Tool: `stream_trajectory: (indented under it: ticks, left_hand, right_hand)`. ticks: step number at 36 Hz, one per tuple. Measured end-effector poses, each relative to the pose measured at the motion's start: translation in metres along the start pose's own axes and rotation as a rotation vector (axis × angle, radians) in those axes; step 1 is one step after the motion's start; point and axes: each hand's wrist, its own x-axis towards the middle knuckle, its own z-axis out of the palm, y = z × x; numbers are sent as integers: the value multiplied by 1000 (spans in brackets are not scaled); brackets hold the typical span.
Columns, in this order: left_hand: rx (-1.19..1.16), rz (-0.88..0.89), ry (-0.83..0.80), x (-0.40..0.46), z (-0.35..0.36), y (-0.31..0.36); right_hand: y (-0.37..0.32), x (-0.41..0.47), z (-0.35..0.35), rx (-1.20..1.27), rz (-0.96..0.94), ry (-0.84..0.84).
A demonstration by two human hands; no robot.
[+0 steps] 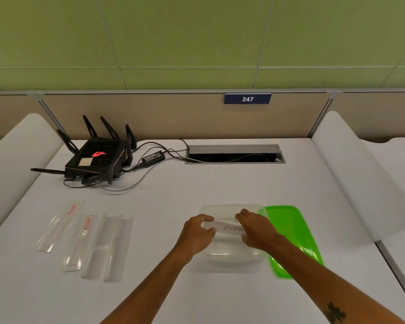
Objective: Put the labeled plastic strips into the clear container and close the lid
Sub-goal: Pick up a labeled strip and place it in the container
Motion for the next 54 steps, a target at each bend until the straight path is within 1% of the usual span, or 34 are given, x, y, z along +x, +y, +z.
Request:
stream_trajectory:
  ticks: [6, 10, 18, 29, 38, 44, 48, 51, 54]
  left_hand:
    - [-58, -97, -49, 7, 13, -6]
    - [-99, -152, -56, 12, 20, -5]
    - [-100, -256, -84, 20, 32, -1]
    - [-44, -245, -90, 24, 43, -3]
    - [-26, -169, -94, 23, 30, -4]
    - [-113, -4, 5, 15, -9, -9]
    - [-29, 84, 198, 12, -53, -25]
    - [111, 124, 362, 11, -90, -46]
    - [279, 114, 449, 9, -126, -74]
  right_hand:
    - [1, 11, 14, -118, -62, -12]
    - [4, 15, 23, -133, -82, -21]
    - [4, 21, 32, -150, -79, -24]
    - [4, 24, 40, -157, -57, -19]
    - [0, 22, 42, -105, 12, 14]
    - [-6, 20, 37, -93, 97, 62]
    - [-12, 22, 32, -14, 140, 114]
    - [-20, 26, 23, 107, 207, 236]
    - [-34, 32, 9, 171, 239, 412]
